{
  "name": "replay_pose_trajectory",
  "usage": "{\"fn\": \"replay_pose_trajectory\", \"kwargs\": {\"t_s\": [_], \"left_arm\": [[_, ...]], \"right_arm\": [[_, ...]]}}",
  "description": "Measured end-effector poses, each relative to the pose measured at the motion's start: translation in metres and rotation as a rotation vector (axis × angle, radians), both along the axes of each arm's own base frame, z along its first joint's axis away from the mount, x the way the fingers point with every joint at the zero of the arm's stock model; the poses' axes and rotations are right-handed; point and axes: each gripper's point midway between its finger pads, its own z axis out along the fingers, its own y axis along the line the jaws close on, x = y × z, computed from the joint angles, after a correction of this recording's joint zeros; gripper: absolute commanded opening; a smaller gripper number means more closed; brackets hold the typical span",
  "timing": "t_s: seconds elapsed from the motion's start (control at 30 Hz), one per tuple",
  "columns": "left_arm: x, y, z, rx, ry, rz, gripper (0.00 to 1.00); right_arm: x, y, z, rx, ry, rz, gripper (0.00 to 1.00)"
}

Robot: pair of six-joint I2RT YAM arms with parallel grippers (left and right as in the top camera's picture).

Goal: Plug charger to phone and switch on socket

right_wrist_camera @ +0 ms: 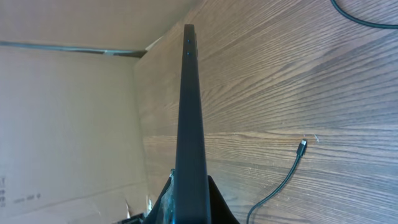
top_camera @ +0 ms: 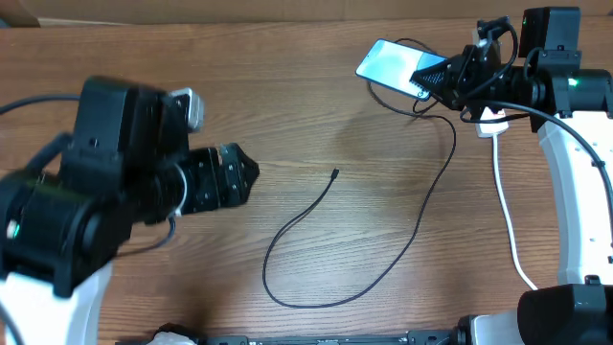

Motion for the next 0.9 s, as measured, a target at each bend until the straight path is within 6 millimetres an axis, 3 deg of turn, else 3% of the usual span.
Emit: {"fn": "replay_pose_trajectory", "kwargs": {"t_s": [0.17,0.27,0.4,0.53,0.73,0.8,0.9], "left_arm": [[-0.038,0.0,0.025,-0.06,-0.092,-0.005,0.89],[-0.054,0.016,0.031,-0.064,-0.144,0.075,0.98],[-0.061,0.044,0.023,-0.035,-0.157,0.245,0.97],[-0.037,0.053,-0.004,0.024,-0.125,0.371,0.99],[0.011,0.045,-0.049,0.098,-0.09,0.433,1.0],[0.026,0.04,-0.052,0.09,-0.109,0.438,1.0],[0.052,0.029,-0.039,0.013,-0.188,0.455,1.0]], "right_arm": [[0.0,0.005,0.007,0.026,-0.036,0.038,0.04],[-0.001,0.01,0.014,0.059,-0.062,0.068,0.04],[-0.003,0.015,0.019,0.09,-0.072,0.095,0.04],[0.003,0.016,0.026,0.093,-0.122,0.105,0.04],[0.001,0.017,0.026,0.099,-0.117,0.111,0.04],[0.001,0.017,0.026,0.101,-0.117,0.112,0.04],[0.001,0.017,0.027,0.106,-0.112,0.107,0.04]]}}
